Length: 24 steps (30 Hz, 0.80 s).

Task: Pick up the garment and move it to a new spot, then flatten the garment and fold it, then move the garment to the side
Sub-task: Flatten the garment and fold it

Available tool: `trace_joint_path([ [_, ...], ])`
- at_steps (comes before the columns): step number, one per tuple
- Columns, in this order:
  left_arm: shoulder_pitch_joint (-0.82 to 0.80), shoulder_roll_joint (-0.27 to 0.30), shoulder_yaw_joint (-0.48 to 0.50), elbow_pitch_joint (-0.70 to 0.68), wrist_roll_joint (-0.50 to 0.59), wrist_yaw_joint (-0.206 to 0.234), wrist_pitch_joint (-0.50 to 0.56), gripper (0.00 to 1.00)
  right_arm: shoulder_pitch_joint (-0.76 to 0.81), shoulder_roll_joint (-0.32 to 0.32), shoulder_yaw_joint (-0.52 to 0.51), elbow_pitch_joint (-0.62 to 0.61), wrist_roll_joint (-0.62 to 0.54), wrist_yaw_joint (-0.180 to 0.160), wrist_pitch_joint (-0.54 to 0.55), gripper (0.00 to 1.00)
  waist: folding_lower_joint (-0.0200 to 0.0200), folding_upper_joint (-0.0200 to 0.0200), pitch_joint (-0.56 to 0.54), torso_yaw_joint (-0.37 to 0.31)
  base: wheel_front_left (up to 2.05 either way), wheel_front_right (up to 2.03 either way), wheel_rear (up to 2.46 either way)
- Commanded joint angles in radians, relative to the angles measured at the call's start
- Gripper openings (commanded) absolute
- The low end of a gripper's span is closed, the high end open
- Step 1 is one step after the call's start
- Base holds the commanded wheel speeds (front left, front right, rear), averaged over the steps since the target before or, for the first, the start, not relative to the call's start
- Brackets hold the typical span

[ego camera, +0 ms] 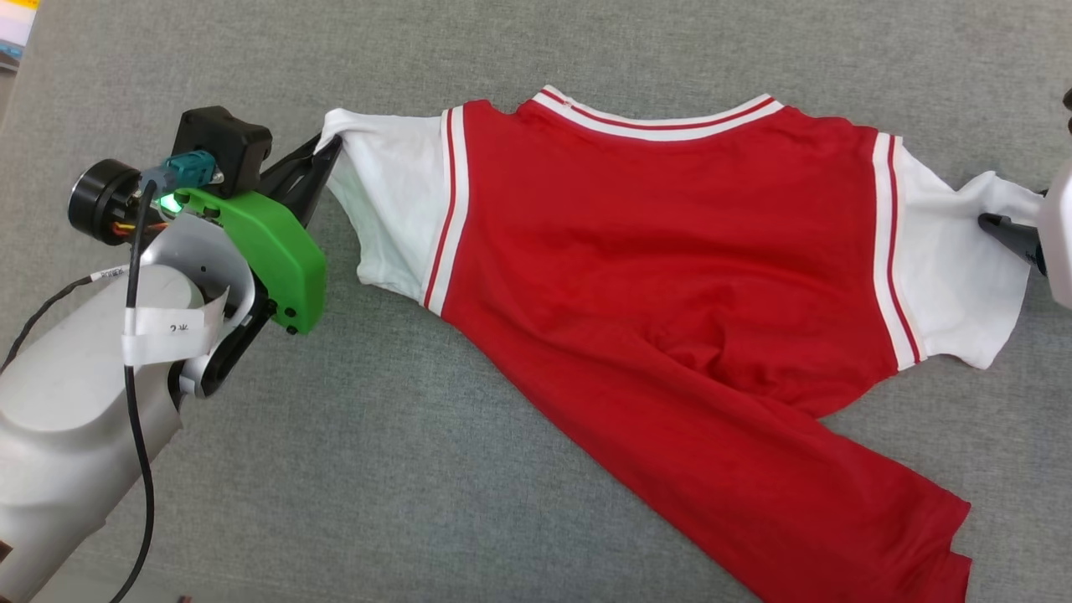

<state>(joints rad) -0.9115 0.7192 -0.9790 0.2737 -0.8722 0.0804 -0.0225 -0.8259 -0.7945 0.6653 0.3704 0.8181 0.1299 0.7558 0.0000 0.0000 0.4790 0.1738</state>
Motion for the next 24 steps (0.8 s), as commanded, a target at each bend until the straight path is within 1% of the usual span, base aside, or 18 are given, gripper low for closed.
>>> trace_joint_path([
  [1,0.002,0.002,-0.001,0.003,0.002,0.002,-0.006,0.0,0.056,0.035,0.056,0.039,0.015,0.001,0.003,0.0,0.0,0.0,-0.015,-0.011,0.0,0.0,0.0],
  [4,0.012,0.002,-0.004,0.013,-0.002,0.001,-0.01,0.0,0.038,0.036,0.055,0.041,0.027,0.001,-0.043,0.0,0.0,0.0,-0.037,-0.02,0.0,0.0,0.0],
  [8,0.027,0.006,-0.004,0.027,-0.008,0.001,-0.022,0.0,0.015,0.04,0.048,0.031,0.033,0.001,-0.134,0.0,0.0,0.0,-0.082,-0.034,0.0,0.0,0.0],
  [14,0.029,0.017,0.005,0.019,-0.01,0.003,-0.044,0.0,-0.007,0.017,0.045,0.01,0.027,0.001,-0.266,0.0,0.0,0.0,-0.173,-0.053,0.0,0.0,0.0],
  [18,0.025,0.023,0.01,-0.004,-0.003,0.013,-0.054,0.0,-0.017,-0.001,0.022,-0.006,0.023,0.001,-0.339,0.0,0.0,0.0,-0.235,-0.065,0.0,0.0,0.0],
  [24,0.004,0.047,0.03,-0.077,0.015,0.043,-0.073,0.0,-0.021,-0.022,-0.015,-0.038,-0.014,0.001,-0.419,0.0,0.0,0.0,-0.309,-0.086,0.0,0.0,0.0],
])
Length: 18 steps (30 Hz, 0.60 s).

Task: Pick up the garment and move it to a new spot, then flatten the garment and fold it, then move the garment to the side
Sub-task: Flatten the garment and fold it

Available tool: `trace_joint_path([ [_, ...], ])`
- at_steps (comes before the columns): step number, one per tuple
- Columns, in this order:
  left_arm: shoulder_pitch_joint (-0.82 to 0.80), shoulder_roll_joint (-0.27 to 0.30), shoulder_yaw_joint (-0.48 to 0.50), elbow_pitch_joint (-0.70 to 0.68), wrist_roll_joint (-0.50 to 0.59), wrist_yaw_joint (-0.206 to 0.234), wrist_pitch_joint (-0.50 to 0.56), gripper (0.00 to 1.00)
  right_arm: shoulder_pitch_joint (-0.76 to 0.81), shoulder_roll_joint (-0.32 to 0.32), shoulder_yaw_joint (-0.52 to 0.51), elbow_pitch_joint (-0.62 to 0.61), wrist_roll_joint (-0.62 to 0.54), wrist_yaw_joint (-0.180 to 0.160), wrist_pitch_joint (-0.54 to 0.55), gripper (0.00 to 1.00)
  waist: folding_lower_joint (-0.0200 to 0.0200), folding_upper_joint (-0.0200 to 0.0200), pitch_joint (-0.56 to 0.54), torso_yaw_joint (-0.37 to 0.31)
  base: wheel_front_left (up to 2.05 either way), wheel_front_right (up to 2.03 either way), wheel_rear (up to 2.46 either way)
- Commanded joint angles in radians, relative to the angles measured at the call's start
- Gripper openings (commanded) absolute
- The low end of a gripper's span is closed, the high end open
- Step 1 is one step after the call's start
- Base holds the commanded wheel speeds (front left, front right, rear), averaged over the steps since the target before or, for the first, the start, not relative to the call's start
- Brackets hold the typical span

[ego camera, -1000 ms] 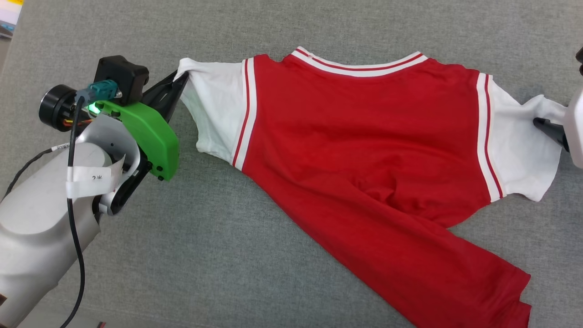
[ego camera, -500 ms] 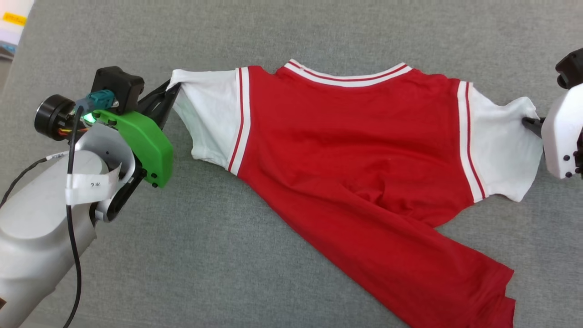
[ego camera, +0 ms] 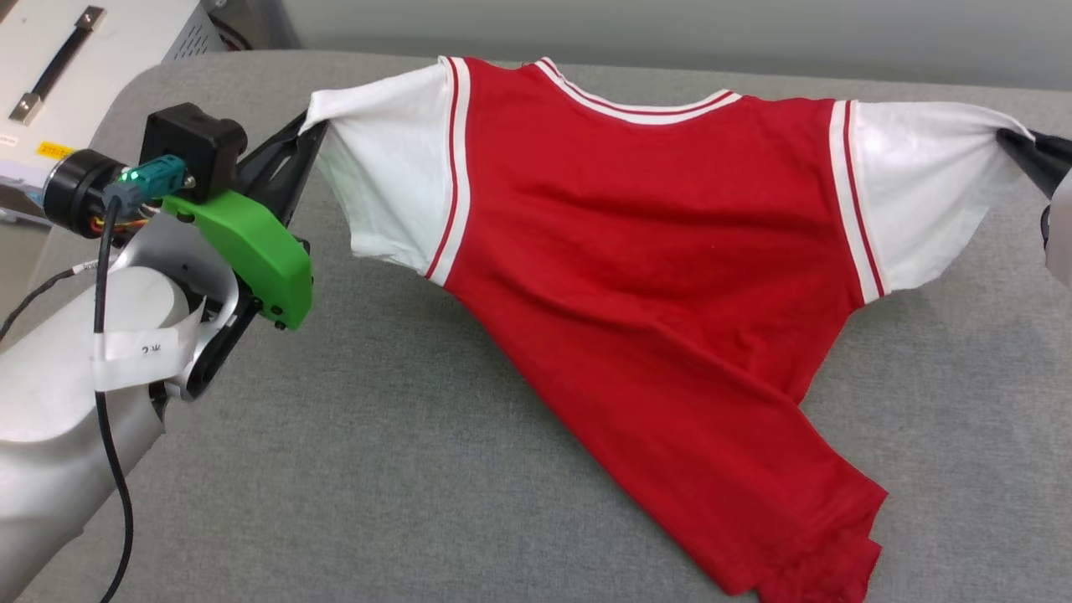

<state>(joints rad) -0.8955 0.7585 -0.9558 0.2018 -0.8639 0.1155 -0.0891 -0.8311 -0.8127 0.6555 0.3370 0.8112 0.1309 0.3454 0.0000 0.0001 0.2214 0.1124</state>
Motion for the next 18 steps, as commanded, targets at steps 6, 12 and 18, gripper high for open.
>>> trace_joint_path([
  [6,-0.07,0.028,0.028,-0.086,0.03,0.019,-0.004,0.0,-0.03,0.007,-0.076,-0.039,-0.048,0.0,-0.069,0.0,0.0,-0.0001,-0.103,-0.045,0.0,0.0,0.0],
  [12,-0.144,0.033,0.043,-0.125,0.05,0.009,0.015,0.0,-0.064,0.022,-0.151,-0.081,-0.103,0.0,-0.098,0.0,0.0,-0.0001,-0.142,-0.066,0.0,0.0,0.0],
  [18,-0.233,0.011,0.058,-0.144,0.068,-0.004,0.032,0.0,-0.104,0.041,-0.216,-0.121,-0.142,0.0,-0.093,0.0,0.0,-0.0001,-0.163,-0.081,0.0,0.0,0.0],
])
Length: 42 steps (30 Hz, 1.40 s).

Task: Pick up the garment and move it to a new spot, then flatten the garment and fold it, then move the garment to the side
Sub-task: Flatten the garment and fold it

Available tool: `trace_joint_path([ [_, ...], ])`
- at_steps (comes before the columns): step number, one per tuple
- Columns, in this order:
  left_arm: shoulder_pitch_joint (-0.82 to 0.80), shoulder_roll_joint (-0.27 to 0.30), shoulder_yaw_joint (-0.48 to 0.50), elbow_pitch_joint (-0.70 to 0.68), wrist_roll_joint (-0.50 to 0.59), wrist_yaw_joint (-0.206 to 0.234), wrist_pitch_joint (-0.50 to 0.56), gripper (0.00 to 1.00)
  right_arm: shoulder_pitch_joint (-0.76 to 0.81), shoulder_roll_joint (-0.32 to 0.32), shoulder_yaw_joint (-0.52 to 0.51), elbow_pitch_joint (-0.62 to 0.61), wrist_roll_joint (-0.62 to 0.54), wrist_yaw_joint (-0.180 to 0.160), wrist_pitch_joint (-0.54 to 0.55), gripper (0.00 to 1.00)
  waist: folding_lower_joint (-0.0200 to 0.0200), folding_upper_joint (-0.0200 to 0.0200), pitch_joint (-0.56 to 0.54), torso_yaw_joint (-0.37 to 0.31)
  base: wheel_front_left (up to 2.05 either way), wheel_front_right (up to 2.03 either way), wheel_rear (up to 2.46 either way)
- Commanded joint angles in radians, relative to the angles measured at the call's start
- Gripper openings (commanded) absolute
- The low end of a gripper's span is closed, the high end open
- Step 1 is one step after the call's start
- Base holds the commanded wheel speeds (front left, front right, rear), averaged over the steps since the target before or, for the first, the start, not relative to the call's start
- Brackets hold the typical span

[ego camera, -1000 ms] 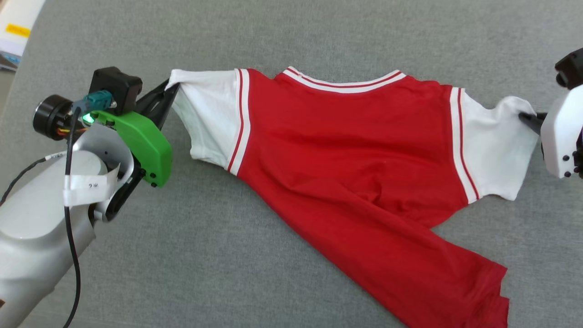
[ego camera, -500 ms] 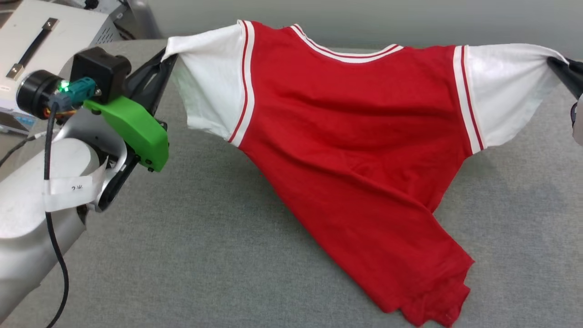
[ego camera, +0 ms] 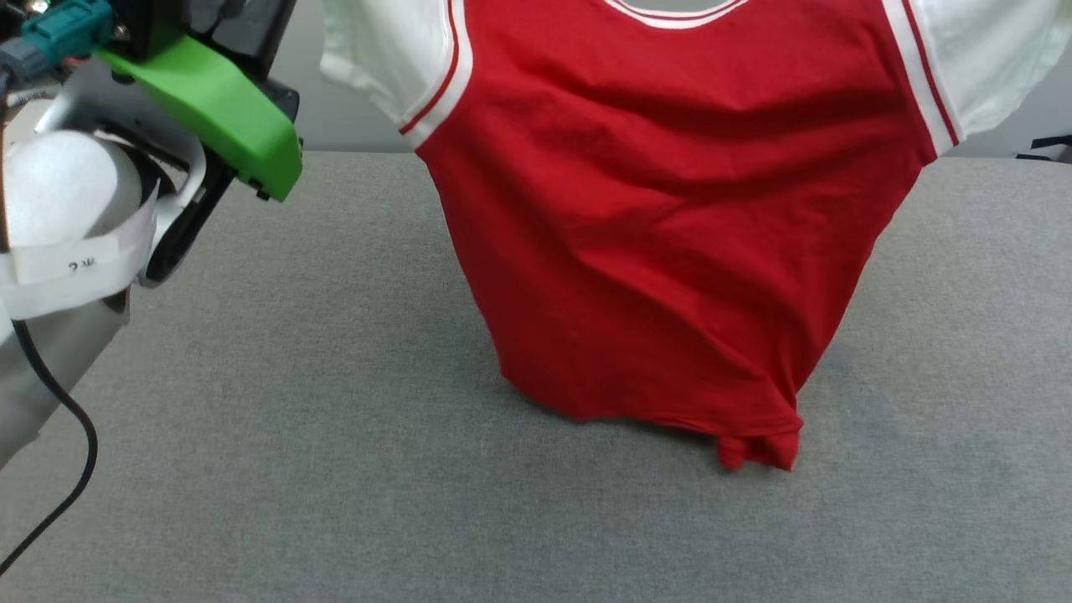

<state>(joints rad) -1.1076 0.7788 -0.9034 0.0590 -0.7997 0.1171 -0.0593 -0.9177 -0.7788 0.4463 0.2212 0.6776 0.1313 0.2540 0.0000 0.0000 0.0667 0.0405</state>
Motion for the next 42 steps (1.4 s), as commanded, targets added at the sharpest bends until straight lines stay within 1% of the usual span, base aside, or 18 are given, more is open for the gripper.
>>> trace_joint_path([
  [1,-0.034,-0.015,0.012,-0.001,0.002,-0.006,0.002,0.0,-0.024,0.01,-0.015,-0.01,-0.013,-0.001,0.0,0.0,0.0,0.0,-0.009,-0.01,0.0,0.0,0.0],
  [7,-0.125,-0.047,0.041,0.028,-0.002,-0.025,0.003,0.0,-0.083,0.024,-0.057,-0.021,-0.039,-0.001,0.022,0.0,0.0,0.0,0.008,-0.013,0.0,0.0,0.0],
  [11,-0.186,-0.067,0.054,0.072,-0.003,-0.045,0.007,0.0,-0.135,0.029,-0.05,-0.017,-0.055,-0.001,0.038,0.0,0.0,0.0,0.047,-0.013,0.0,0.0,0.0],
  [15,-0.256,-0.098,0.062,0.127,0.0,-0.068,0.011,0.0,-0.208,0.029,-0.032,0.014,-0.074,-0.001,0.05,0.0,0.0,0.0,0.112,-0.013,0.0,0.0,0.0],
  [22,-0.426,-0.164,0.077,0.261,0.034,-0.105,0.0,0.0,-0.425,0.05,0.028,0.121,-0.139,-0.001,0.048,0.0,0.0,0.0,0.273,-0.021,0.0,0.0,0.0],
  [27,-0.573,-0.226,0.089,0.374,0.072,-0.123,-0.033,0.0,-0.61,0.08,0.063,0.218,-0.198,-0.001,0.018,0.0,0.0,0.0,0.381,-0.03,0.0,0.0,0.0],
  [31,-0.674,-0.267,0.1,0.466,0.094,-0.136,-0.07,0.0,-0.746,0.11,0.075,0.302,-0.244,-0.001,-0.029,0.0,0.0,0.0,0.439,-0.04,0.0,0.0,0.0],
  [35,-0.742,-0.301,0.105,0.559,0.112,-0.145,-0.117,0.0,-0.847,0.146,0.074,0.396,-0.276,-0.001,-0.094,0.0,0.0,0.0,0.473,-0.048,0.0,0.0,0.0],
  [37,-0.768,-0.314,0.115,0.597,0.114,-0.145,-0.14,0.0,-0.884,0.163,0.076,0.434,-0.288,-0.001,-0.124,0.0,0.0,0.0,0.487,-0.052,0.0,0.0,0.0],
  [42,-0.784,-0.333,0.115,0.673,0.117,-0.163,-0.168,0.0,-0.928,0.192,0.092,0.513,-0.293,-0.001,-0.173,0.0,0.0,0.0,0.514,-0.056,0.0,0.0,0.0],
])
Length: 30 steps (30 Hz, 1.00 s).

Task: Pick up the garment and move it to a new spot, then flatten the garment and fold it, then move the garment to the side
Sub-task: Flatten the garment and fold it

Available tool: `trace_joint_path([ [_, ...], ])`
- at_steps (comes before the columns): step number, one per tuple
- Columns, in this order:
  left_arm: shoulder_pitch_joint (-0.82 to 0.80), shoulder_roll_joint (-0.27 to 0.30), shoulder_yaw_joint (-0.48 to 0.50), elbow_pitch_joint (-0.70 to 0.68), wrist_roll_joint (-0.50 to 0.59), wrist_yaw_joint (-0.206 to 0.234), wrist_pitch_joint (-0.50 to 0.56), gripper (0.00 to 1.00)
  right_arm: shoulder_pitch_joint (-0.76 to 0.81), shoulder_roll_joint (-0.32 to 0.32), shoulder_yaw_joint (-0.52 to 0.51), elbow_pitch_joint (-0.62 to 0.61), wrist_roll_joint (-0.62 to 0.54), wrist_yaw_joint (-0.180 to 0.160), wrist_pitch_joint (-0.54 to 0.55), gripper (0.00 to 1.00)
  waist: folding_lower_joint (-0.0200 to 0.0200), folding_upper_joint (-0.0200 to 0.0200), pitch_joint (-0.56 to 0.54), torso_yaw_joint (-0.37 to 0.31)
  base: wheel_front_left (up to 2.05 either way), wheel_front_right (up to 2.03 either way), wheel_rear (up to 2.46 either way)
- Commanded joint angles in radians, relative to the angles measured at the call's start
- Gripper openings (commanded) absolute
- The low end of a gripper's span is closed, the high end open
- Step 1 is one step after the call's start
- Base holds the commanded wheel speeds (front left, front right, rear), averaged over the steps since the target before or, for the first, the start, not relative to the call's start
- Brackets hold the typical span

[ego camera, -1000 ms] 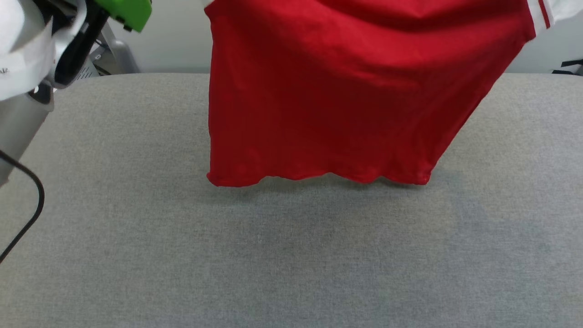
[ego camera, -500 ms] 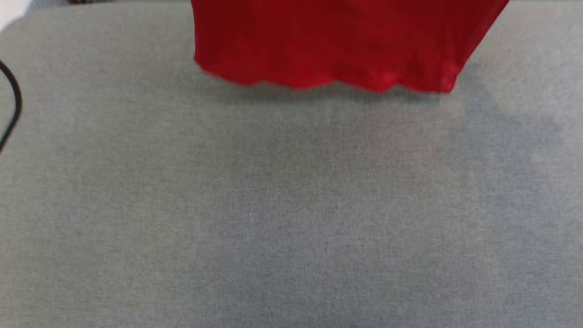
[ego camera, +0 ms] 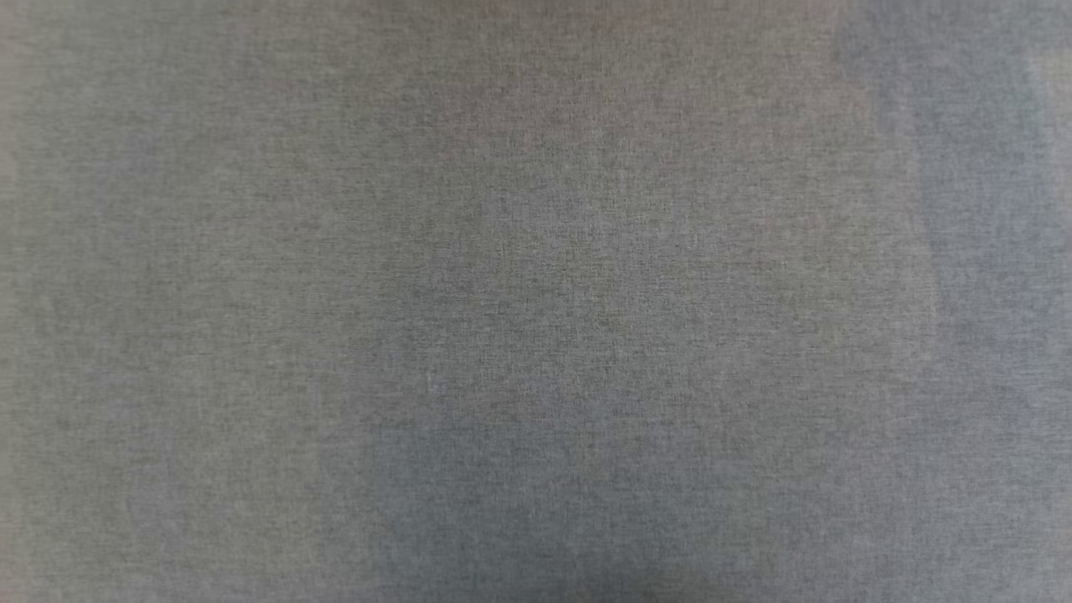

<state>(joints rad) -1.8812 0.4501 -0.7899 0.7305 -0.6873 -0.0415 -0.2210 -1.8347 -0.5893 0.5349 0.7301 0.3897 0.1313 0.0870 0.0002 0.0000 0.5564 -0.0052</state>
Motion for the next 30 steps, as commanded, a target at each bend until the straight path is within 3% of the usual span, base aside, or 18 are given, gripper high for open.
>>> trace_joint_path([
  [1,-0.007,-0.008,0.003,0.015,0.005,-0.007,-0.013,0.0,-0.01,0.009,0.009,0.021,-0.003,-0.001,-0.017,0.0,-0.0002,0.0,0.028,-0.01,0.0,0.0,0.0],
  [11,0.186,-0.041,0.007,0.091,-0.01,-0.033,-0.039,0.0,0.147,0.108,0.052,0.147,0.089,-0.001,-0.135,0.0,-0.0002,0.0,0.002,-0.018,0.0,0.0,0.0],
  [19,0.492,-0.025,0.097,-0.013,0.011,-0.024,-0.041,0.0,0.408,0.15,0.128,0.142,0.209,-0.001,-0.206,0.0,-0.0002,0.0,-0.093,-0.017,0.0,0.0,0.0],
  [25,0.769,-0.018,0.156,-0.116,0.034,-0.023,-0.041,0.0,0.61,0.118,0.19,0.083,0.304,-0.001,-0.234,0.0,-0.0002,0.0,-0.188,-0.003,0.0,0.0,0.0],
  [30,0.99,-0.022,0.209,-0.202,0.043,-0.014,-0.041,0.0,0.775,0.053,0.226,-0.006,0.383,-0.001,-0.248,0.0,-0.0002,0.0,-0.261,0.008,0.0,0.0,0.0],
])
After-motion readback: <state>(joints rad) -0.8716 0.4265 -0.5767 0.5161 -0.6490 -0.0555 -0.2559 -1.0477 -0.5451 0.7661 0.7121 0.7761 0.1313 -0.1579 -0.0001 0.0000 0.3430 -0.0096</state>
